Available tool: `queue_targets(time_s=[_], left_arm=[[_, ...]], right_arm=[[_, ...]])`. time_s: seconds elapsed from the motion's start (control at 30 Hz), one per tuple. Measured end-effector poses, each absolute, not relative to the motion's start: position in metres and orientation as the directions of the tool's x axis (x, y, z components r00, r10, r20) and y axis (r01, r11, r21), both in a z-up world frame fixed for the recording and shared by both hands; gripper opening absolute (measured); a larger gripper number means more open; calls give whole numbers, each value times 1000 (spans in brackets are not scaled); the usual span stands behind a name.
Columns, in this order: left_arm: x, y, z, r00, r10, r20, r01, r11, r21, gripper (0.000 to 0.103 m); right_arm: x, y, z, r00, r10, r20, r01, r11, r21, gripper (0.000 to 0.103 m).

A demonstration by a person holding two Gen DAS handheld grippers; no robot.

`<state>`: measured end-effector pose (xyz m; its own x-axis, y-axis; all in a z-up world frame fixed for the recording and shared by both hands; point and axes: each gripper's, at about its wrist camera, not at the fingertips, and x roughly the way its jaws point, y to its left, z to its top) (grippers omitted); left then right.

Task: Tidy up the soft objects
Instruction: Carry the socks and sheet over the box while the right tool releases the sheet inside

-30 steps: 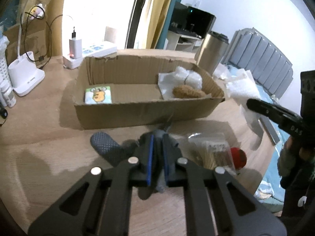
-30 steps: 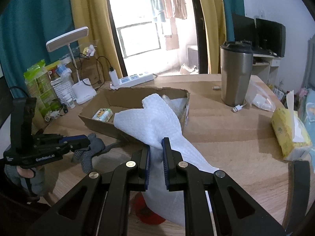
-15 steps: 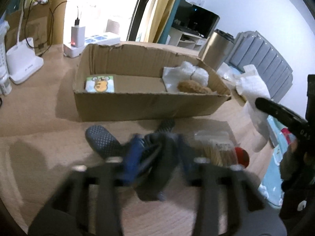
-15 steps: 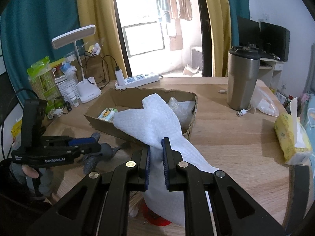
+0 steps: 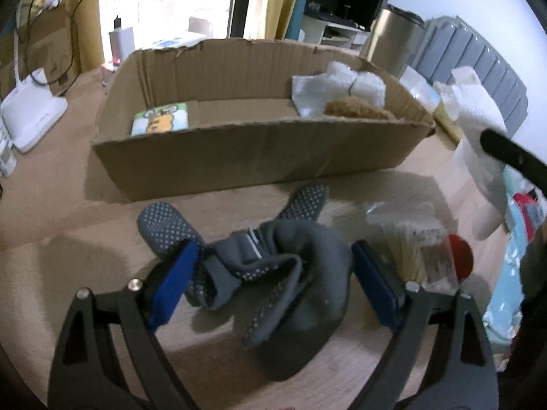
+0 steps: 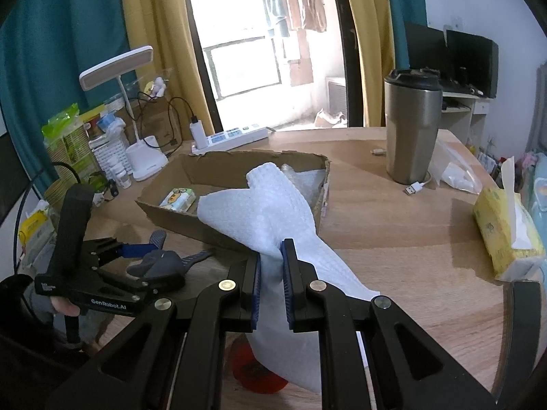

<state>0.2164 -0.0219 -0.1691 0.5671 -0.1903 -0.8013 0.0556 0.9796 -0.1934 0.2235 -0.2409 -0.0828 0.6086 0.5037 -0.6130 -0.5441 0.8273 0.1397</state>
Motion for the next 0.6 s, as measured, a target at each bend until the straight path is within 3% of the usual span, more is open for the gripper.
queue_targets(time_s=[0.07,0.1,0.2,0.6], left_arm=[[216,-25,-170,572,-177,-801,68,983,-169,88],[215,-25,-170,574,-175,-800,71,984,-164,66],[213,-23,-168,587,-139,-798,66,990,-124,44],[194,-7,-138,643,-220,-734,88,973,-214,41]], right_arm=[[224,-241,-83,609,503,-613,-543,828,140,13],[225,-241,-83,610,503,-612,-542,828,141,13],[225,-240,-81,611,505,-610,-543,828,141,13],[224,-225,-69,620,508,-598,-568,816,104,13]])
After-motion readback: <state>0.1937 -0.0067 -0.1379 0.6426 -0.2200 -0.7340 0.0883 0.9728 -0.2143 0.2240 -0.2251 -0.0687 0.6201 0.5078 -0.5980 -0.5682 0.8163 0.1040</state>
